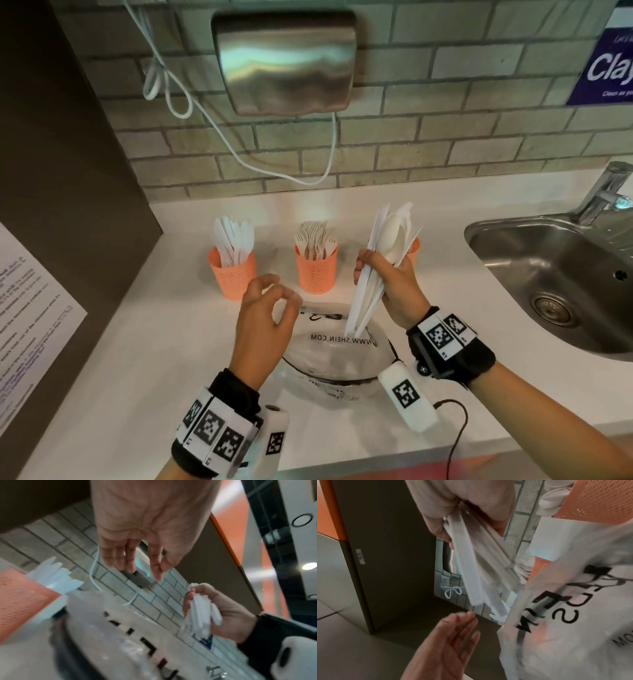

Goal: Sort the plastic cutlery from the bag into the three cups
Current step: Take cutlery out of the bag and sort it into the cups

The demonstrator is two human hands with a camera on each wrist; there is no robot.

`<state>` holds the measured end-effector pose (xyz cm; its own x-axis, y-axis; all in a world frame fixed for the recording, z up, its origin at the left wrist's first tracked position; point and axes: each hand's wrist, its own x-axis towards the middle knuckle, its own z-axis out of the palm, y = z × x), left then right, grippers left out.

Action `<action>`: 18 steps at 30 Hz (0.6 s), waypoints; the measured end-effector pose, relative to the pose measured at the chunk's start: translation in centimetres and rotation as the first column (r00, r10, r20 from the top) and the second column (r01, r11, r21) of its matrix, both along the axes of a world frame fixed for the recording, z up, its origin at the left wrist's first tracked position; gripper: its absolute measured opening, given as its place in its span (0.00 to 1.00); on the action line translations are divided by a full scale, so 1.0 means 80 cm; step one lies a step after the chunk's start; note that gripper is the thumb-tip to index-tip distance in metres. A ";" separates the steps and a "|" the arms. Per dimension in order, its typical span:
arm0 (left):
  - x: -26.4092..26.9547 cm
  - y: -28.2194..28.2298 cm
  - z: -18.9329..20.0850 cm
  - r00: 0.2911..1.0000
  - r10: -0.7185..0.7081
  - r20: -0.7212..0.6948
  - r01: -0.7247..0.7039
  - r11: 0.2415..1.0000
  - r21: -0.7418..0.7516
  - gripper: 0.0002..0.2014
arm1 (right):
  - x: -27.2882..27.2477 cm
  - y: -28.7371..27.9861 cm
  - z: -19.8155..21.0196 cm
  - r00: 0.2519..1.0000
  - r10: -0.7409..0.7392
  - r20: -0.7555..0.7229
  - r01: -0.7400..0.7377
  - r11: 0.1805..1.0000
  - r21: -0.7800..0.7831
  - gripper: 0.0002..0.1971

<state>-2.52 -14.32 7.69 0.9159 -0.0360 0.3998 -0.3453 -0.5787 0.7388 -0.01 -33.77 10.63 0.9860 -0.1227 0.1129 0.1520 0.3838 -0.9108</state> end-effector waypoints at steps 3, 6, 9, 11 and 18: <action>-0.010 -0.026 0.021 0.984 -0.148 -0.102 0.092 0.904 -0.418 0.07 | 0.001 0.006 0.005 1.000 -0.018 0.020 0.018 0.999 0.030 0.03; -0.007 -0.050 0.021 0.841 -0.376 -0.389 -0.094 0.607 -0.789 0.12 | 0.003 0.016 0.011 0.996 -0.068 0.058 0.067 0.998 0.020 0.05; -0.002 -0.062 0.016 0.642 -0.594 -0.485 -0.336 0.350 -0.874 0.21 | 0.002 0.029 0.014 0.986 -0.132 0.101 0.135 0.991 -0.023 0.04; -0.002 -0.067 0.018 0.539 -0.708 -0.456 -0.435 0.230 -0.871 0.24 | -0.001 0.039 0.012 0.982 -0.160 0.104 0.166 0.984 -0.062 0.04; -0.002 -0.081 0.016 0.555 -0.739 -0.383 -0.504 0.068 -0.861 0.13 | -0.017 0.065 0.000 0.968 -0.210 0.137 0.226 0.967 -0.114 0.13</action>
